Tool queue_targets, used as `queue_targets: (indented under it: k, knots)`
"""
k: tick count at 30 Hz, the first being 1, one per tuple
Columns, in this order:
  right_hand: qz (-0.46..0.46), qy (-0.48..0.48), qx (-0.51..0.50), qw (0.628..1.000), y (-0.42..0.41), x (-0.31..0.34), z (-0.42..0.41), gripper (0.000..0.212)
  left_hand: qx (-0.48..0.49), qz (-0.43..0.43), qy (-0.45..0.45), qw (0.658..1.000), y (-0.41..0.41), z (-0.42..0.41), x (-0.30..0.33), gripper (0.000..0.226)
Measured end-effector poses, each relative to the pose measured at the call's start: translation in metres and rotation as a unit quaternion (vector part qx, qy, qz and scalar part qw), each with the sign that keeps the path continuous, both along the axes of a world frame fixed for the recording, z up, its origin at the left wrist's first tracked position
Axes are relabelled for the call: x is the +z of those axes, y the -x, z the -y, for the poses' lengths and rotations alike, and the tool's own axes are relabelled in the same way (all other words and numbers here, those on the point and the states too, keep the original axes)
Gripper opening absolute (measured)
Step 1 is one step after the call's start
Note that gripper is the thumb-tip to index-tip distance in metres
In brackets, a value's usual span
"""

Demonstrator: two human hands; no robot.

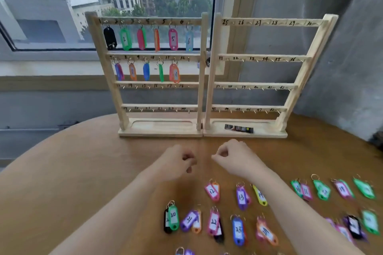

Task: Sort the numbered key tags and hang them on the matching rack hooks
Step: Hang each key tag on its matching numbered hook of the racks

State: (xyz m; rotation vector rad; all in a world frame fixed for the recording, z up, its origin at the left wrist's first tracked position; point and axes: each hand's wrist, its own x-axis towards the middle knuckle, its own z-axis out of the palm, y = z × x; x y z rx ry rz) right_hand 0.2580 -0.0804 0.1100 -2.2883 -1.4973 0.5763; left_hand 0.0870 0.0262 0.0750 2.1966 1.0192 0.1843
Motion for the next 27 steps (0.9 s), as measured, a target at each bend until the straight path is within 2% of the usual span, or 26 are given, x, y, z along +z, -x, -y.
queue_targets:
  k: [3, 6, 8, 10, 15, 23, 27]
  knots:
    - [0.057, 0.051, 0.023, 0.997, 0.008, -0.013, 0.024, 0.021, -0.033, -0.05, -0.004, 0.998, -0.007, 0.027, -0.025, 0.014]
    - [0.084, 0.067, 0.022, 0.994, 0.01, -0.022, 0.031, 0.017, 0.005, -0.039, -0.024, 0.999, -0.012, 0.039, -0.033, 0.017]
    - [0.09, 0.08, 0.02, 0.993, 0.01, -0.025, 0.031, 0.018, 0.024, -0.034, -0.001, 0.999, -0.013, 0.042, -0.033, 0.025]
    - [0.088, 0.094, 0.024, 0.991, 0.011, -0.027, 0.032, 0.025, 0.025, -0.038, 0.017, 0.999, -0.012, 0.046, -0.033, 0.026]
    - [0.077, 0.11, 0.021, 0.991, 0.017, -0.035, 0.031, 0.037, 0.024, -0.029, 0.015, 0.999, -0.009, 0.047, -0.034, 0.006]
    - [0.061, 0.11, 0.025, 0.992, 0.028, -0.035, 0.029, 0.037, 0.064, -0.007, 0.019, 0.998, 0.01, 0.033, -0.033, 0.01]
    - [0.045, 0.107, 0.027, 0.993, 0.029, -0.036, 0.027, 0.023, 0.08, 0.018, 0.015, 0.997, 0.02, 0.028, -0.027, 0.01]
